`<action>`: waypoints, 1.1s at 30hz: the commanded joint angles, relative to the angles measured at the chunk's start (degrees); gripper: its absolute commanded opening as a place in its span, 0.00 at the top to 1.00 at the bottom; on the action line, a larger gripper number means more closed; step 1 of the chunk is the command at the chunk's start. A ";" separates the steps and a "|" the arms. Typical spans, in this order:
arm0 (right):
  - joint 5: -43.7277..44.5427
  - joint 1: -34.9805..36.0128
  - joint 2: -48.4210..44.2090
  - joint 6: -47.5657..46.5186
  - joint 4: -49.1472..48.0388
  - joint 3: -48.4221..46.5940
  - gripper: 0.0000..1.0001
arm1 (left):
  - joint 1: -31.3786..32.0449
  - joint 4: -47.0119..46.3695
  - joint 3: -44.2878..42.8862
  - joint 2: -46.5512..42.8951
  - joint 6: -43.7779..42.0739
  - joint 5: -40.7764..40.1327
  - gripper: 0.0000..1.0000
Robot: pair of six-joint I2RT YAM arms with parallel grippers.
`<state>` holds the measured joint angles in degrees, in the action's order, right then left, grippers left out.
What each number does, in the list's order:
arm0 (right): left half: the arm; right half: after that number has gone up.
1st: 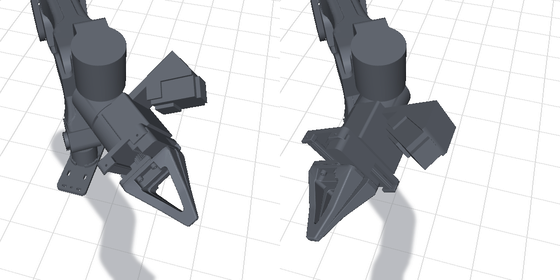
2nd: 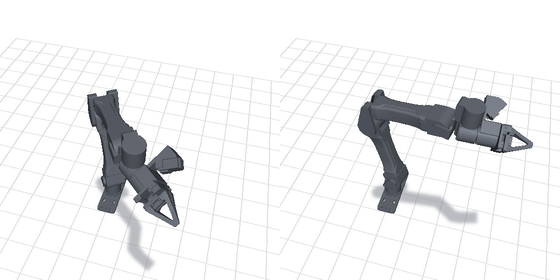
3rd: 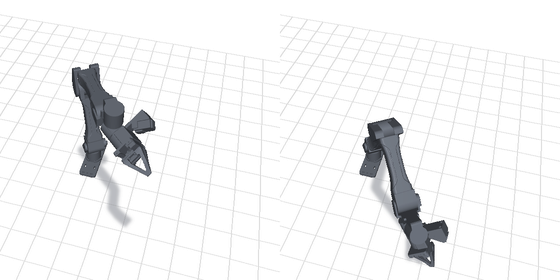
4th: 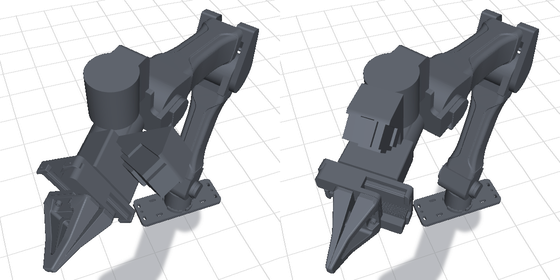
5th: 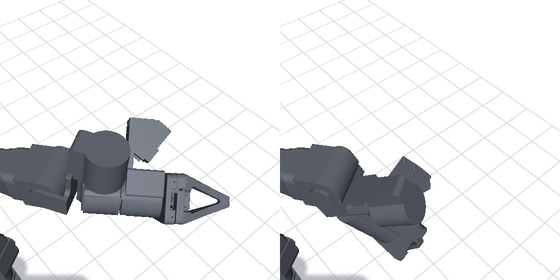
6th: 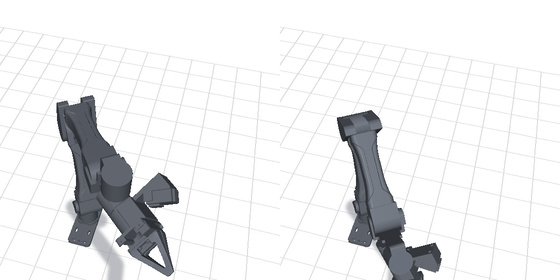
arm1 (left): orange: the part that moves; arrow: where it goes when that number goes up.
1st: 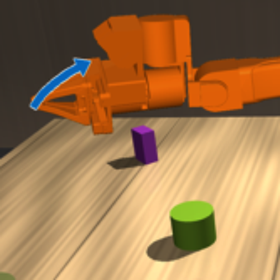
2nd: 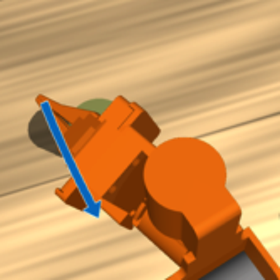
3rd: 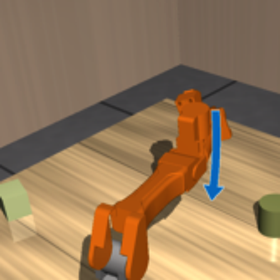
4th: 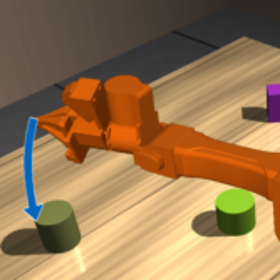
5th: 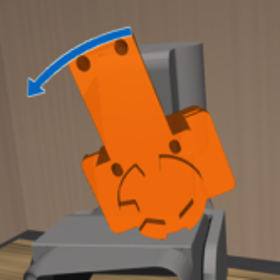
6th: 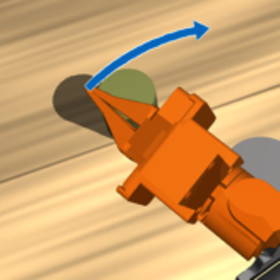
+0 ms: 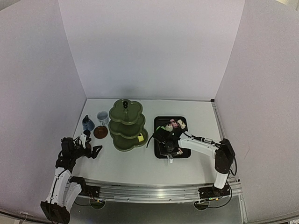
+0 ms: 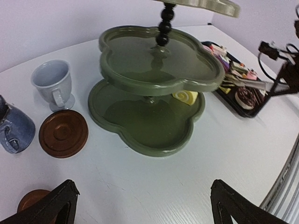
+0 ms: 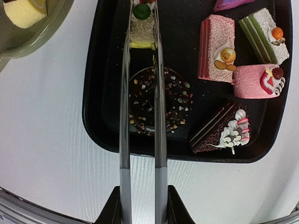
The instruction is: Serve the afternoon tea
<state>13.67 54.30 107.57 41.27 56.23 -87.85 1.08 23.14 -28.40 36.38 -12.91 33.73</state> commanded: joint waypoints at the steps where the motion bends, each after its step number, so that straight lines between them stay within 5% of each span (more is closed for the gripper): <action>1: 2.84 -0.37 -7.15 -6.01 0.42 -1.60 0.99 | 0.07 -12.44 1.57 -0.15 10.43 -9.16 0.00; 9: 4.21 -2.20 -9.21 -22.25 0.97 -8.10 1.00 | 0.09 -21.39 7.56 -1.58 18.26 -13.39 0.00; 19: -7.81 -13.72 -3.09 -38.93 -10.14 -9.55 1.00 | -0.82 -25.74 8.90 3.55 18.05 -14.77 0.00; 27: -12.87 -14.40 3.11 -40.20 -12.24 -11.00 1.00 | -2.70 -25.68 9.21 6.09 15.68 -14.94 0.00; 33: -10.81 -13.02 -0.68 -34.33 -12.75 -6.06 1.00 | -2.67 -26.06 9.42 6.55 15.46 -14.93 0.00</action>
<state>2.92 40.04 111.22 3.37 46.18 -96.19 -1.34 -0.36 -19.38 42.60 3.77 19.07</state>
